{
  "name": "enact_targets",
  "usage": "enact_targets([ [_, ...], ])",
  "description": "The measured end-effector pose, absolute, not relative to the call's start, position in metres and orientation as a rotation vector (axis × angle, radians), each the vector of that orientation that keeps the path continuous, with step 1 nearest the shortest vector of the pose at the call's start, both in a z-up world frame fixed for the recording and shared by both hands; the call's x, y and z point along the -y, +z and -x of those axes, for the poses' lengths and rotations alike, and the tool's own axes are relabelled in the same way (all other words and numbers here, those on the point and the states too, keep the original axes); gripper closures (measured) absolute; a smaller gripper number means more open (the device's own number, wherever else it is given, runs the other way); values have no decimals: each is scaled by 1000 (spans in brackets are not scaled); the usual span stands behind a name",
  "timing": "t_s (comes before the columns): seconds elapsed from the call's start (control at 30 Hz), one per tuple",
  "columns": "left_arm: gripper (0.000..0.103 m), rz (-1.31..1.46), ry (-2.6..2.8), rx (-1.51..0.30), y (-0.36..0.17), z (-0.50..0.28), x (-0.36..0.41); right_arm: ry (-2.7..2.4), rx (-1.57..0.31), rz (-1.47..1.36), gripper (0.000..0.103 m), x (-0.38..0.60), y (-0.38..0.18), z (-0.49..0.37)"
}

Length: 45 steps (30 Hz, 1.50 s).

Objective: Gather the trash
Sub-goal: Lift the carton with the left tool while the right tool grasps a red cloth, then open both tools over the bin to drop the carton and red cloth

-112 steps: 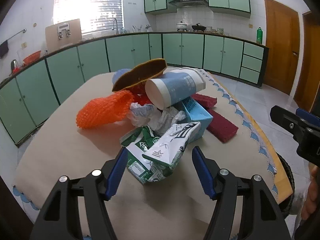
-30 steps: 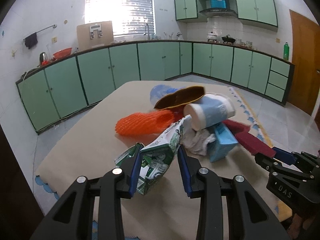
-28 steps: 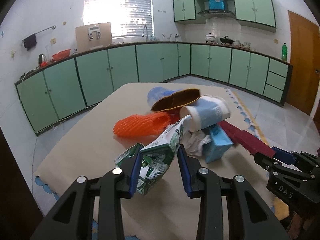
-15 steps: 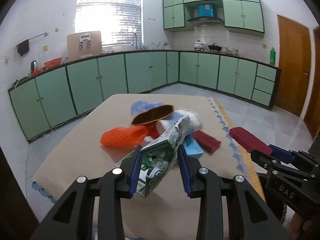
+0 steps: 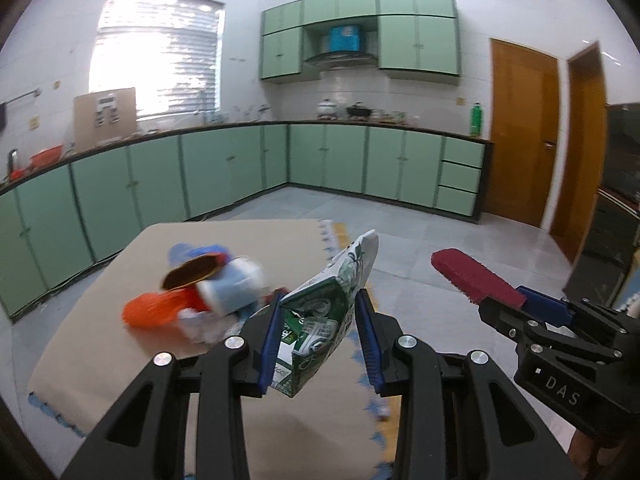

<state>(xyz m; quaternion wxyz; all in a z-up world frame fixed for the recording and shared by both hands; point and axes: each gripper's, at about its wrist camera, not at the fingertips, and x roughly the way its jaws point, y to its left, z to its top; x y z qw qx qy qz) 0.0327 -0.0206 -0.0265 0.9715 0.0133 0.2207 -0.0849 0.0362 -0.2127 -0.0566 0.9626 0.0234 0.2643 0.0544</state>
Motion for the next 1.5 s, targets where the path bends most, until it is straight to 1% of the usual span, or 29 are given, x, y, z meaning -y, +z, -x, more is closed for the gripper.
enact_targets([
  [0.4,68,-81,-358,-464,-37,-42,105,-70,-501,-96,62,282,-56,-7],
  [0.7,68,-102,-487,-510,-57,-61,166,-188,-545,-145,62,329,-88,-3],
  [0.73,69,-105,-492,-517,-61,-63,172,-196,-553,-149,62,333,-92,-4],
  [0.77,73,-109,-502,-528,-66,-68,178,-205,-563,-154,62,337,-97,-5],
  [0.8,79,-112,-507,-539,-70,-70,181,-213,-573,-158,62,340,-101,-7],
  [0.83,81,-114,-512,-552,-75,-74,185,-222,-584,-165,62,344,-107,-9],
  [1.03,81,-134,-545,-619,-96,-96,205,-252,-646,-180,62,359,-137,-22],
  [1.07,79,-137,-550,-629,-99,-97,208,-249,-664,-181,62,361,-145,-27],
  [1.13,63,-139,-555,-650,-106,-103,213,-247,-689,-181,59,365,-156,-34],
  [1.17,60,-137,-558,-658,-108,-105,213,-252,-705,-175,57,366,-163,-39],
  [1.2,55,-125,-571,-674,-110,-109,213,-253,-726,-172,52,367,-169,-42],
  [1.27,50,-104,-586,-692,-113,-112,213,-259,-747,-171,47,368,-178,-48],
  [1.3,45,-98,-592,-696,-113,-113,212,-260,-755,-171,43,368,-180,-51],
  [1.33,40,-91,-597,-696,-112,-115,211,-263,-764,-170,42,368,-183,-52],
  [1.4,36,-73,-614,-696,-109,-116,208,-269,-772,-170,39,369,-188,-54],
  [1.5,35,-55,-626,-691,-104,-116,205,-272,-772,-178,37,367,-188,-56],
])
